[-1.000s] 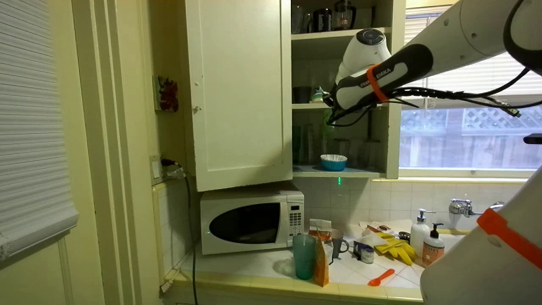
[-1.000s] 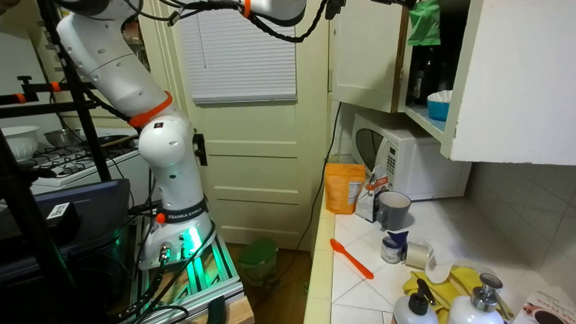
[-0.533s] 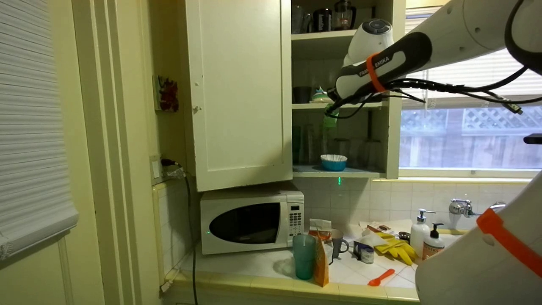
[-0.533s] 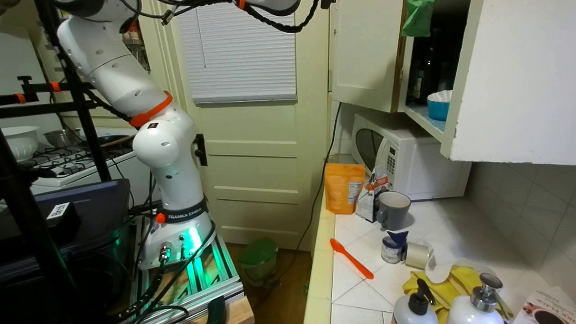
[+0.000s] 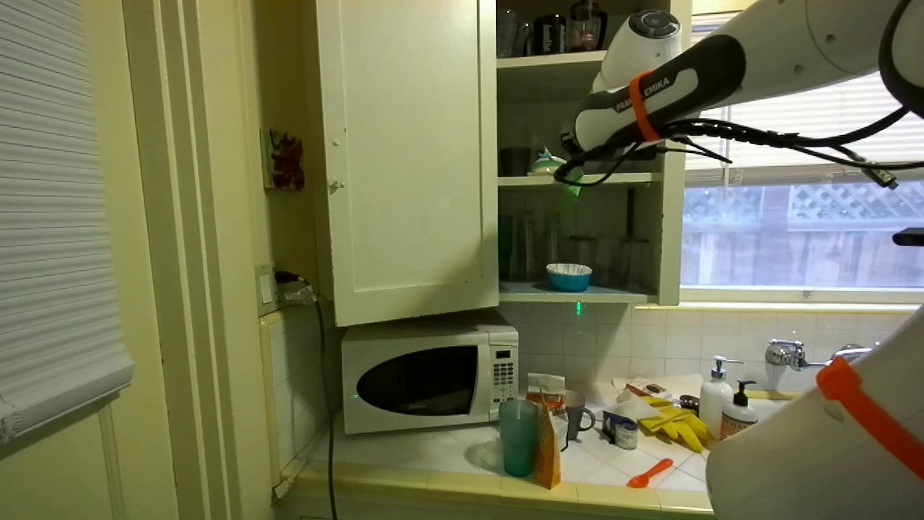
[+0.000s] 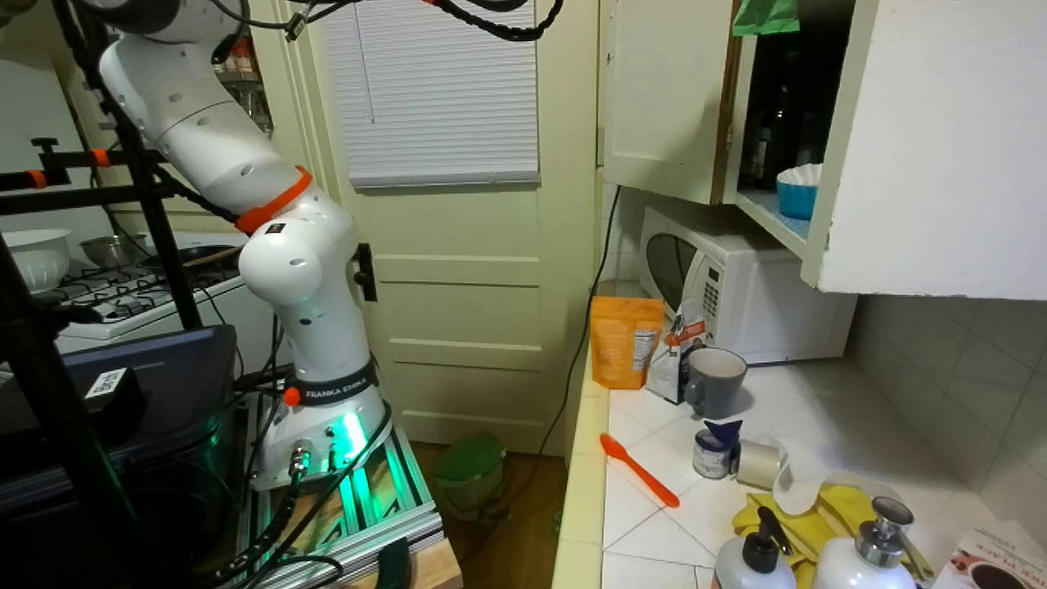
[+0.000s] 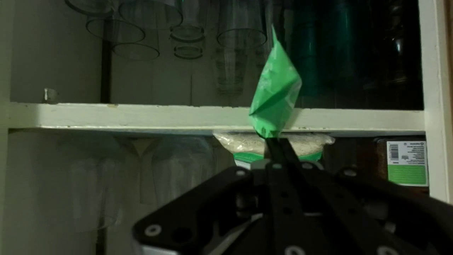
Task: Pick up the green cloth from the bowl and put it in the cabinet
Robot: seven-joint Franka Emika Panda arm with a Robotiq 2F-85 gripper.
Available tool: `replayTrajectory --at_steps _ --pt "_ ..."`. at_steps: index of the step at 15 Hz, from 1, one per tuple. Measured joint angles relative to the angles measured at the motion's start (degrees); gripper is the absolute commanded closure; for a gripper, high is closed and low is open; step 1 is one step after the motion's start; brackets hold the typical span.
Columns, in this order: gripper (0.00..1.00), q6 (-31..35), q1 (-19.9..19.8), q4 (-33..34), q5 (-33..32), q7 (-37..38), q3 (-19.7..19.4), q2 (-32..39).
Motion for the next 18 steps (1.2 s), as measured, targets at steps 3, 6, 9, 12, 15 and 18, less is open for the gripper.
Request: replayTrajectory --at_steps 3,6,9,12,15,18 --pt "1.0 0.03 -1.3 1.32 0.06 0.0 0.68 -0.04" --pt "1.0 0.34 -3.9 2.77 0.03 0.17 1.94 0.02" --pt "1.0 1.65 -7.26 3.93 -0.34 1.2 3.47 0.46" --pt "1.0 3.83 -12.2 4.75 -1.59 4.06 5.82 1.64" --pt "1.0 6.27 -19.53 5.6 -5.12 9.5 9.4 3.55" --pt "1.0 8.1 -26.82 6.78 -9.62 16.06 13.33 5.22"
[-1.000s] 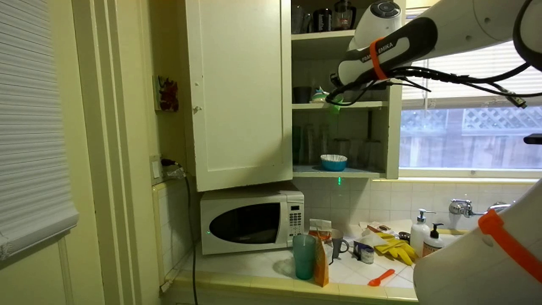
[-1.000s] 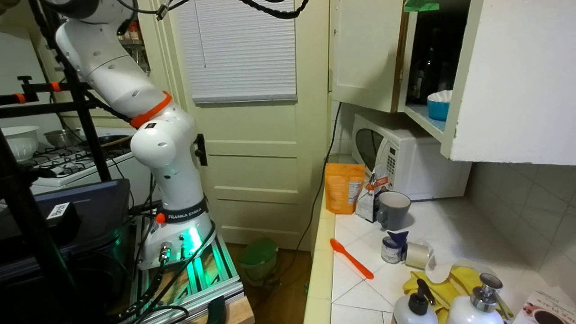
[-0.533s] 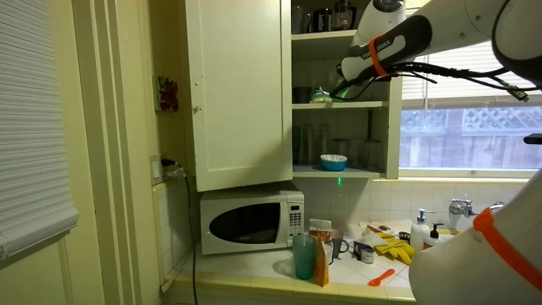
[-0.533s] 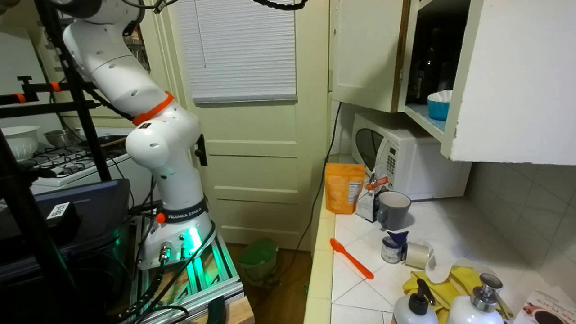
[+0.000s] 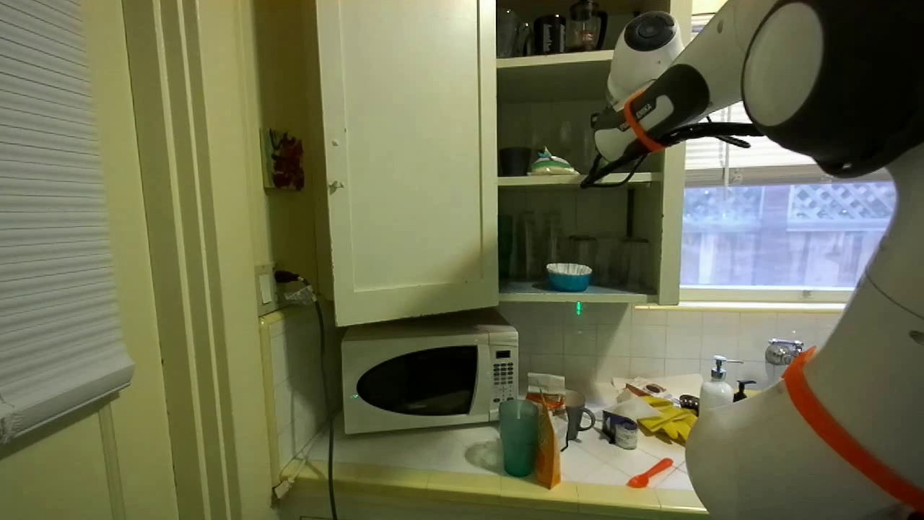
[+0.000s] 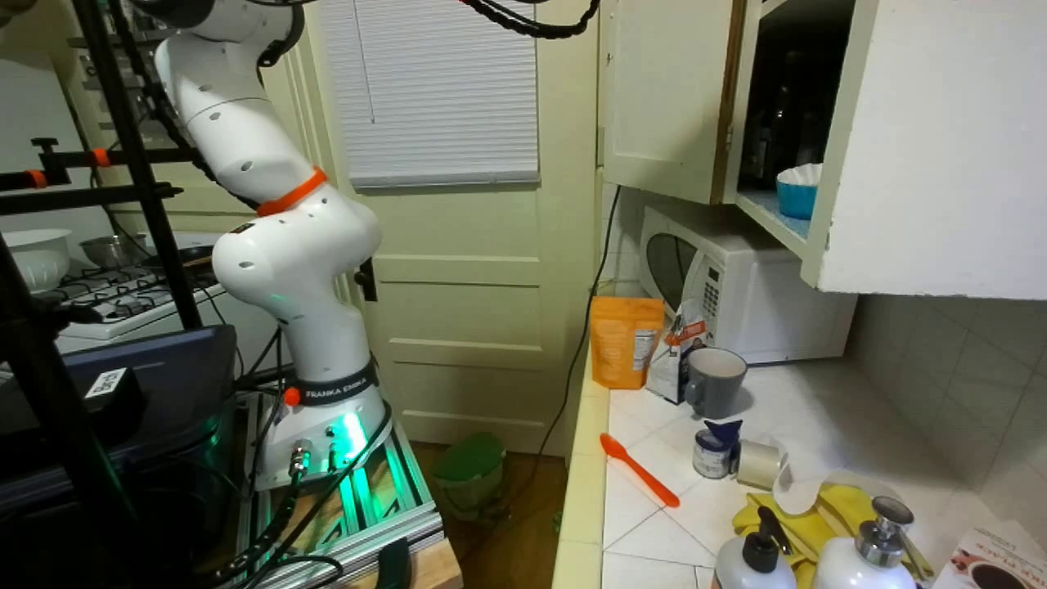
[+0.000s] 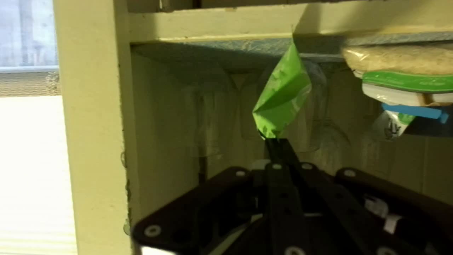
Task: Pick up the green cloth from the bowl and put it in the cabinet
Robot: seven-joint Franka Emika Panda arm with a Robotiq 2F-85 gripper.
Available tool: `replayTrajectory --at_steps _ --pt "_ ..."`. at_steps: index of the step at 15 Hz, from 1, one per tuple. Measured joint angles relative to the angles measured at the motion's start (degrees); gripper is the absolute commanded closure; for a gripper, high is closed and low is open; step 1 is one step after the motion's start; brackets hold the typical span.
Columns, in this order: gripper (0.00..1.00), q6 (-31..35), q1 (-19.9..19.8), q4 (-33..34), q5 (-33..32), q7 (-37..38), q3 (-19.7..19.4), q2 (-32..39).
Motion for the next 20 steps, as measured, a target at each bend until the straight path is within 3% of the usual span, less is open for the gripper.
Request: replayTrajectory --at_steps 5,6,7,8,10,17,18,20 --pt "0.97 0.23 -9.39 2.55 -5.18 8.24 6.09 1.99" --pt "0.89 0.23 -10.58 2.89 -5.9 9.28 7.04 2.28" --pt "0.71 0.23 -11.68 3.14 -6.57 10.28 7.98 2.53" --pt "0.71 0.23 -12.62 3.32 -7.09 11.03 8.82 2.72" --pt "0.58 0.23 -14.22 3.82 -7.98 12.32 10.27 3.14" --pt "0.05 0.23 -18.22 5.15 -9.83 14.73 13.83 4.12" --pt "0.0 0.23 -18.52 5.19 -9.83 14.79 14.17 4.29" --pt "0.0 0.58 -18.85 5.31 -9.84 14.83 14.68 4.61"
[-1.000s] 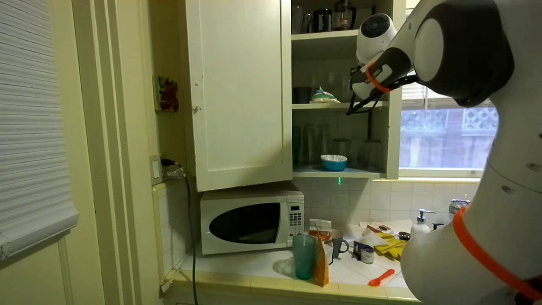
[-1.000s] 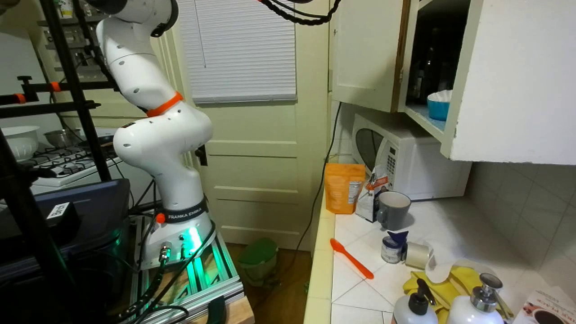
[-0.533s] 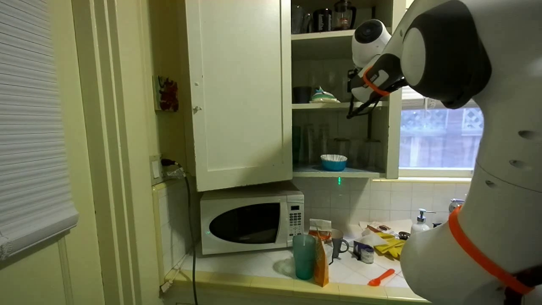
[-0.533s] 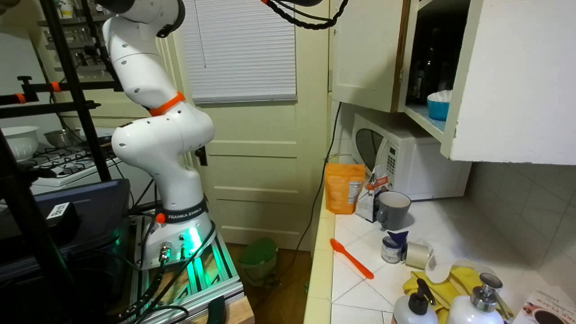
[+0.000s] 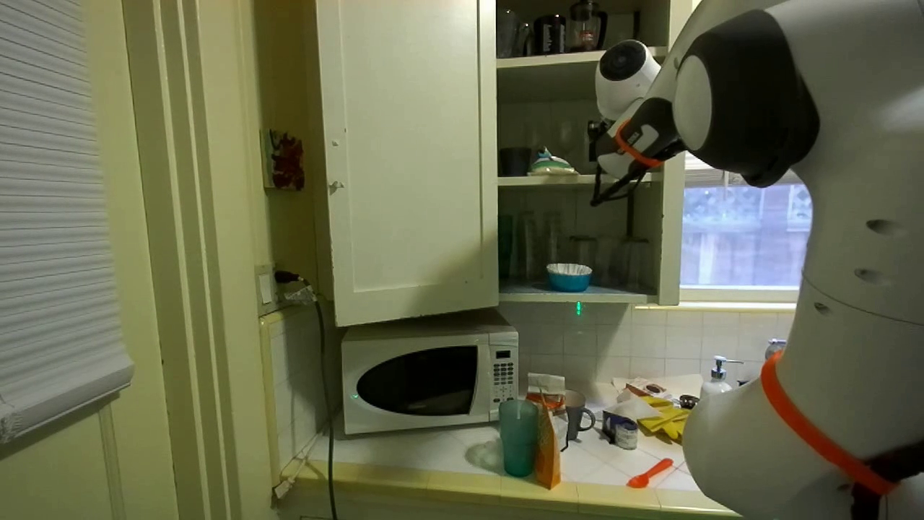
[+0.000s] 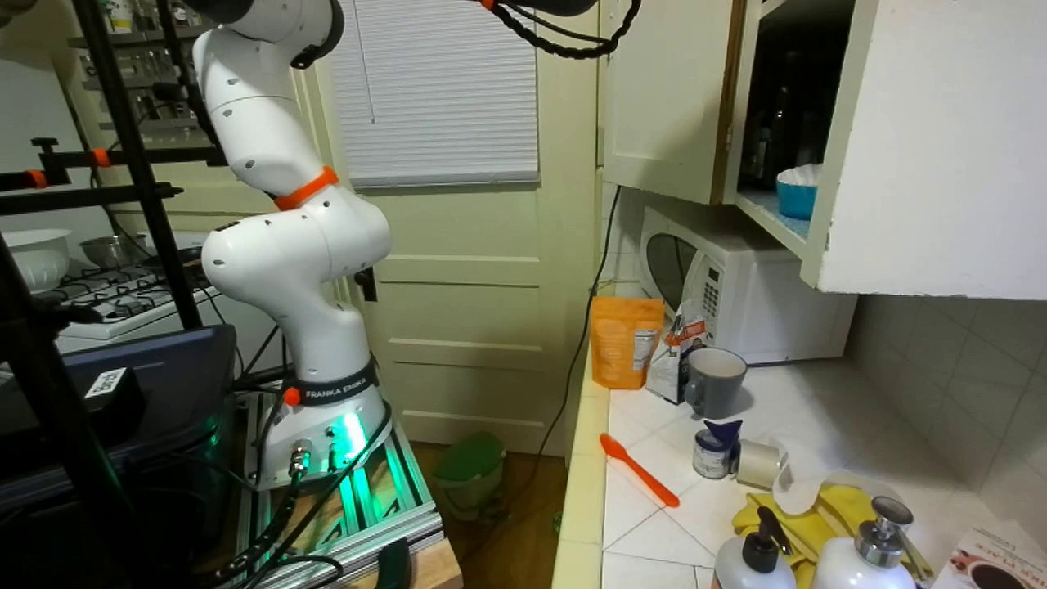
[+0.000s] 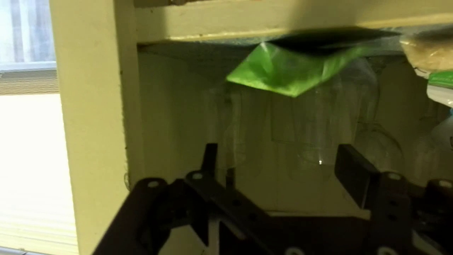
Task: Pick up the green cloth from the bowl and put it in the cabinet
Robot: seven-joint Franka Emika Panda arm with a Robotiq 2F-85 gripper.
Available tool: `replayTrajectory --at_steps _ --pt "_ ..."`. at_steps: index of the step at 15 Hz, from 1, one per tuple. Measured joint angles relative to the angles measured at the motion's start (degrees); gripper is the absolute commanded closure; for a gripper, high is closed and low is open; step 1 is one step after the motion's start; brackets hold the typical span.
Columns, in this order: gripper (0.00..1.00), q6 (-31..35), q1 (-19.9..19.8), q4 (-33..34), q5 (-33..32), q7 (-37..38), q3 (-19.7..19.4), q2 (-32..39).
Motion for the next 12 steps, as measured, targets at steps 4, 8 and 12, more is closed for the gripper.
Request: replayTrajectory --at_steps 4,8,12 --pt "0.0 4.33 -0.33 0.02 0.0 0.16 0.37 0.34" --pt "0.0 6.21 0.66 -0.04 1.07 0.27 0.07 0.59" --pt "0.0 4.87 7.65 -1.54 8.2 -3.46 -3.32 0.9"
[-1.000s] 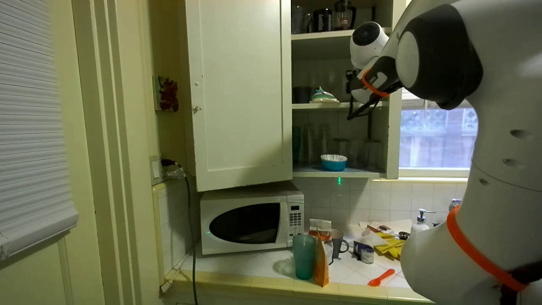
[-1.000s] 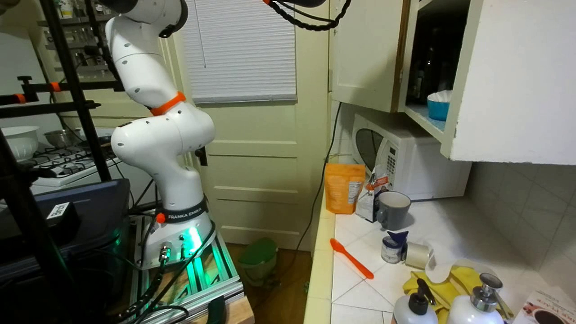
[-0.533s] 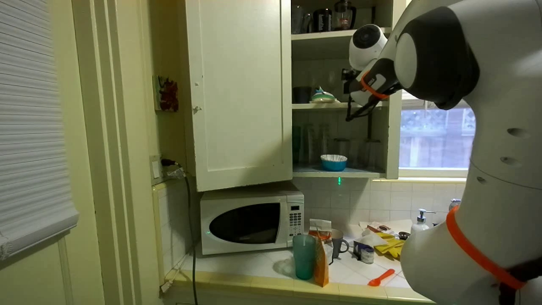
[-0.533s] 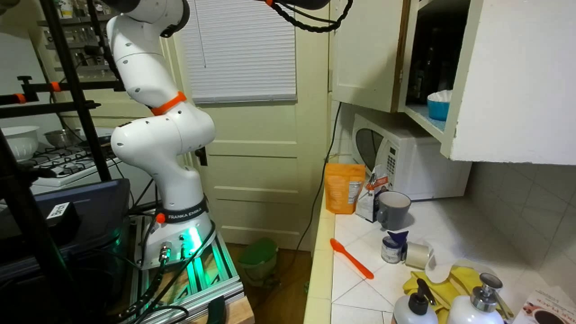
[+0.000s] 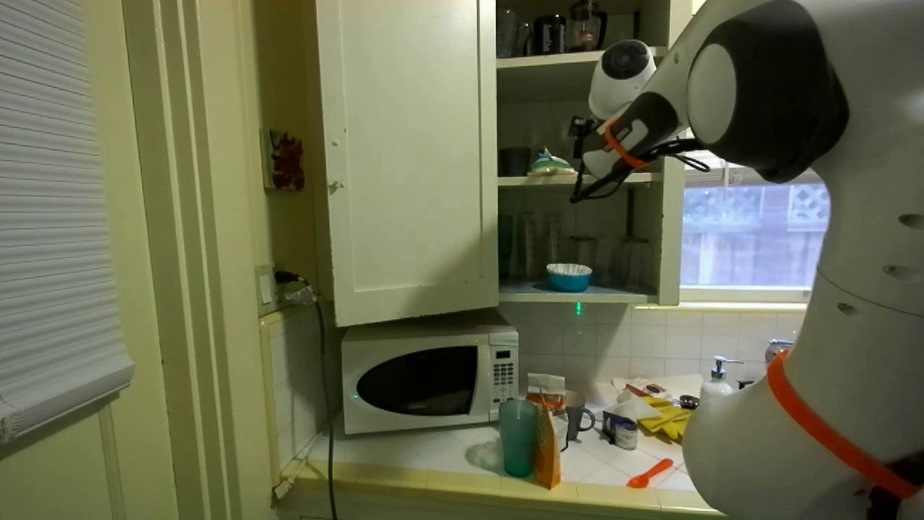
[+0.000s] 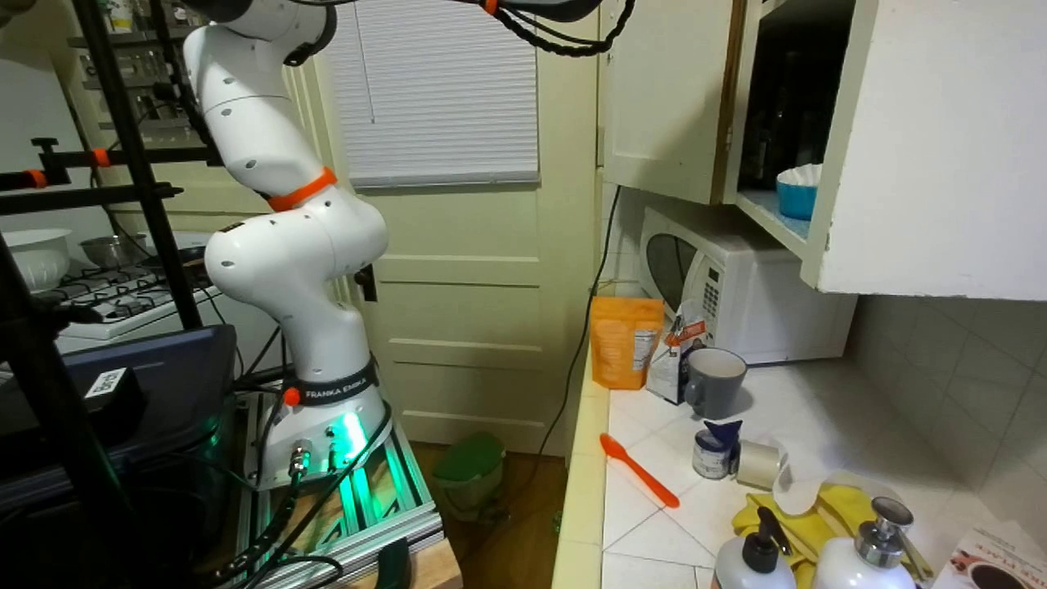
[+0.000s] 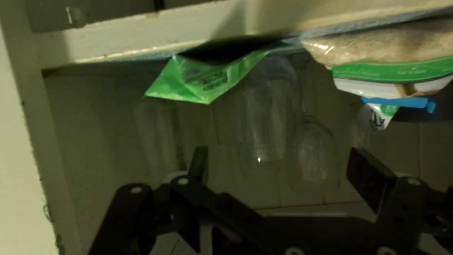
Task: Pick up the green cloth from the bowl and put it in the cabinet
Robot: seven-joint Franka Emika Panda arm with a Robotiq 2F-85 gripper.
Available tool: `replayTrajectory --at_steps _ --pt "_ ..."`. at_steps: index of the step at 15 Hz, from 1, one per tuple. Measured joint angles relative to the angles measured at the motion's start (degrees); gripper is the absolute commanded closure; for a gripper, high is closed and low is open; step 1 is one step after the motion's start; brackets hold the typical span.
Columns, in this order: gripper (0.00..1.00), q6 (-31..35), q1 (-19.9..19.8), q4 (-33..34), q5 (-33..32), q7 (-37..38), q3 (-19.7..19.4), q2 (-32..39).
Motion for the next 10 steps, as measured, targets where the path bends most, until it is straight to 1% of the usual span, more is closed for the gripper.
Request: replayTrajectory --at_steps 4,6,10 --pt "0.0 -4.95 11.05 -1.5 9.58 -7.35 -5.68 -0.39" --pt "0.0 -8.62 15.06 -1.73 12.86 -10.4 -7.86 -1.27" --pt "0.0 -17.08 22.53 -2.48 14.48 -14.23 -12.95 -4.26"
